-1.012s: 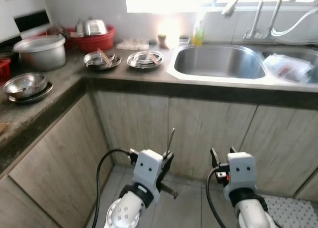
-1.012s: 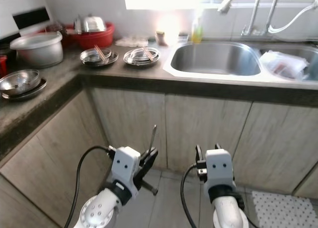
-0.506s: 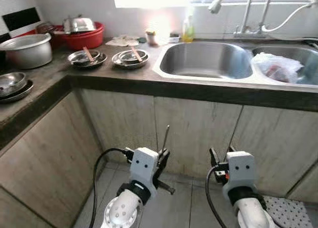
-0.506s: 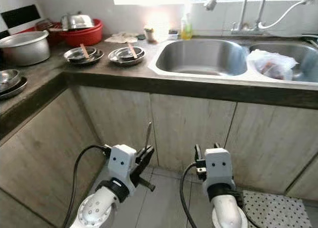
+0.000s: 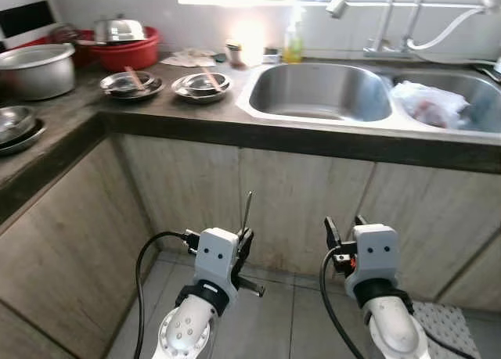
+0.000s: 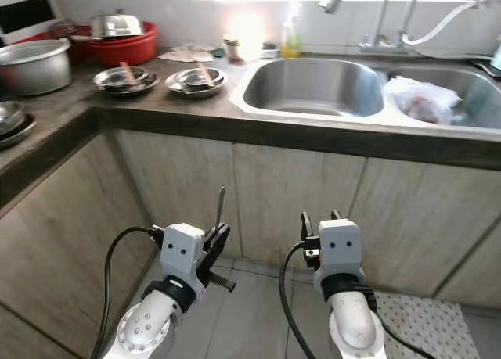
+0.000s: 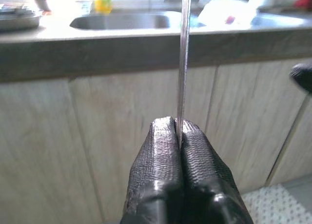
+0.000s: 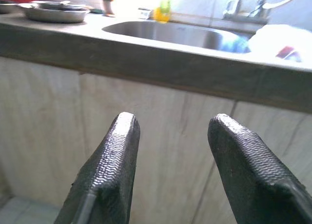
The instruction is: Kitchen organization
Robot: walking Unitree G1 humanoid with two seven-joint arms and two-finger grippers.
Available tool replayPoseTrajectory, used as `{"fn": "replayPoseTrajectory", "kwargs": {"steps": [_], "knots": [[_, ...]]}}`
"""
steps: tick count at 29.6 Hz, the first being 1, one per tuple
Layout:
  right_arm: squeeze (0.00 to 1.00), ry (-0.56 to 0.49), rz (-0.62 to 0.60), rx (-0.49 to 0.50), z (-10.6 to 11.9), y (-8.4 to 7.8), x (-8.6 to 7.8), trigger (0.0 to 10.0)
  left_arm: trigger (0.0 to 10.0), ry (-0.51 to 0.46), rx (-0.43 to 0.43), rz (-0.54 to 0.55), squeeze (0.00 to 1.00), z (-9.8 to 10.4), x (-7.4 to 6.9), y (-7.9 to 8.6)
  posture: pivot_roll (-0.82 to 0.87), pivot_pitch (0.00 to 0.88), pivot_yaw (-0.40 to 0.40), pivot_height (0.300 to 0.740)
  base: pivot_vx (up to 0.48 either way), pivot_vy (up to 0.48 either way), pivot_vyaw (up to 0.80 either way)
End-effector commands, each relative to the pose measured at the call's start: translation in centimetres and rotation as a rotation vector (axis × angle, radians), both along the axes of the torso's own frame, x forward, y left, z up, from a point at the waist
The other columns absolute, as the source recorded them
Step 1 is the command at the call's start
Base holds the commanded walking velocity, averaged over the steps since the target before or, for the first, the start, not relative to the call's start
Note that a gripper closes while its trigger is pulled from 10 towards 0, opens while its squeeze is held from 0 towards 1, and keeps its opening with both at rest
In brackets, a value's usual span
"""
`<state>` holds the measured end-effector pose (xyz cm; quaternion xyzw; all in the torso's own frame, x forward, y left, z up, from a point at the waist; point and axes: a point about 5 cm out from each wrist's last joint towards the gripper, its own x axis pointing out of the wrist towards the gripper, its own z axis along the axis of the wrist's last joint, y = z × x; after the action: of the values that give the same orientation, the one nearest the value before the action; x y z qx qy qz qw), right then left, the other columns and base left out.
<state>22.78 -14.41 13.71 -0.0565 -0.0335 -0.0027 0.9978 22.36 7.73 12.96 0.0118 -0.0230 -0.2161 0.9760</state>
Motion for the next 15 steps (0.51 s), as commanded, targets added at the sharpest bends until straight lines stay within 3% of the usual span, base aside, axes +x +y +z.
{"fn": "replayPoseTrajectory", "kwargs": {"steps": [1,15], "knots": [[0.00,-0.003,0.002,-0.002,0.18,0.12,0.31,10.0,10.0,0.002,0.018,0.020,0.00,-0.28,0.03,0.43,0.03,0.000,-0.027,0.740,0.270,0.000,0.00],[0.00,-0.022,0.004,0.012,0.60,0.26,0.70,10.0,10.0,-0.008,0.026,0.000,0.00,-0.20,0.28,0.36,0.03,0.000,-0.013,0.740,0.311,0.000,0.00]]}}
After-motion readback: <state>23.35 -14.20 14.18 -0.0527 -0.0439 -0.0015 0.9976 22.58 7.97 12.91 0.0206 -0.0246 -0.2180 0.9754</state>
